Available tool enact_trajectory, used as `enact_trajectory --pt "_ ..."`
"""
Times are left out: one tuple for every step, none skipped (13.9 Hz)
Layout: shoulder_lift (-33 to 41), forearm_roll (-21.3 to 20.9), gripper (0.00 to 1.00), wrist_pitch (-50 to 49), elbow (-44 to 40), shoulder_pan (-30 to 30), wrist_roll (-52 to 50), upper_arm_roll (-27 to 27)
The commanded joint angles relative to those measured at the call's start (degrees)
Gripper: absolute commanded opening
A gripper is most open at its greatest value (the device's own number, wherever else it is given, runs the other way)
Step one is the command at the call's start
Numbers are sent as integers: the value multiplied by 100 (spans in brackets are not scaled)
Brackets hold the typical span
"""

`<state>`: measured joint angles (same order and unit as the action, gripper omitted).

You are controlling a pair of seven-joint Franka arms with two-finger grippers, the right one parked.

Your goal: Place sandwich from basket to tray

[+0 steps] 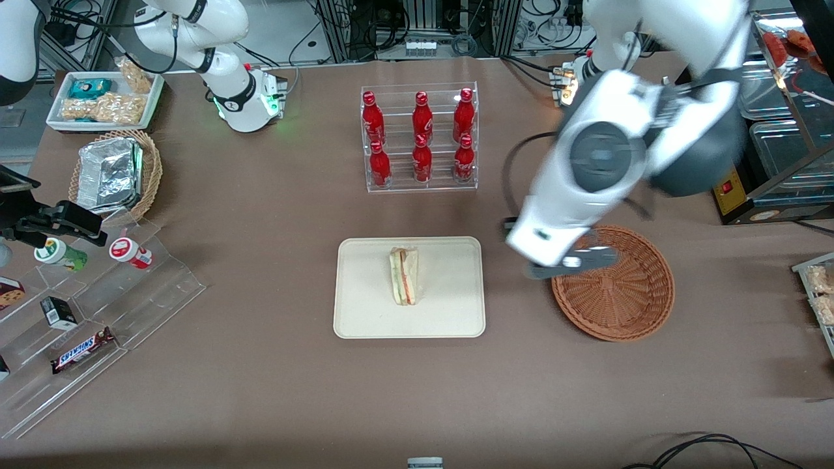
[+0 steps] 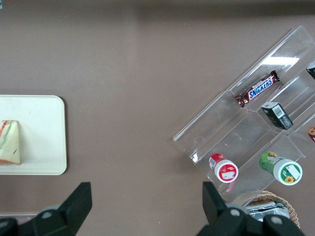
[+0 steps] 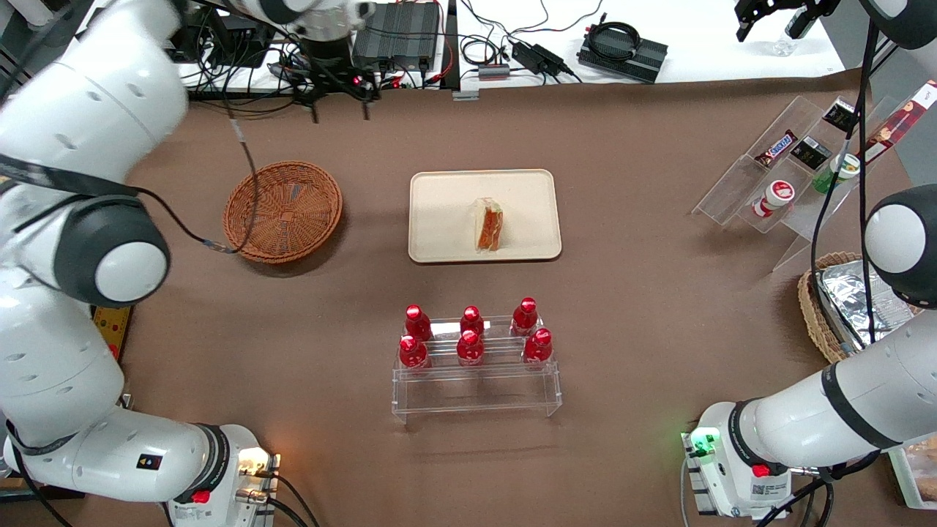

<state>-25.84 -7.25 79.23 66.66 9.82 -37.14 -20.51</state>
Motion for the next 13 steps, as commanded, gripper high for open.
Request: enact_trajectory --pt "816 303 100 -476 646 -602 715 -14" --pt "895 303 100 -626 638 -804 796 -14" --pt "948 312 100 -680 603 -954 796 -23" --pt "958 304 100 -689 568 -1008 779 -6" --pt "958 303 100 -698 515 -1096 788 3" --pt "966 303 100 -690 497 -1149 788 3" --pt "984 347 100 -689 497 -1219 796 -6" --pt "993 469 100 -689 497 -1281 805 3" --pt "1080 479 100 -689 497 -1307 805 3" --pt "1089 462 100 -689 497 -1395 797 12" --pt "1116 479 100 -681 497 -1508 796 3" --pt "1194 479 100 -681 497 -1562 796 3" --pt "1299 471 100 -689 532 -1562 796 -6"
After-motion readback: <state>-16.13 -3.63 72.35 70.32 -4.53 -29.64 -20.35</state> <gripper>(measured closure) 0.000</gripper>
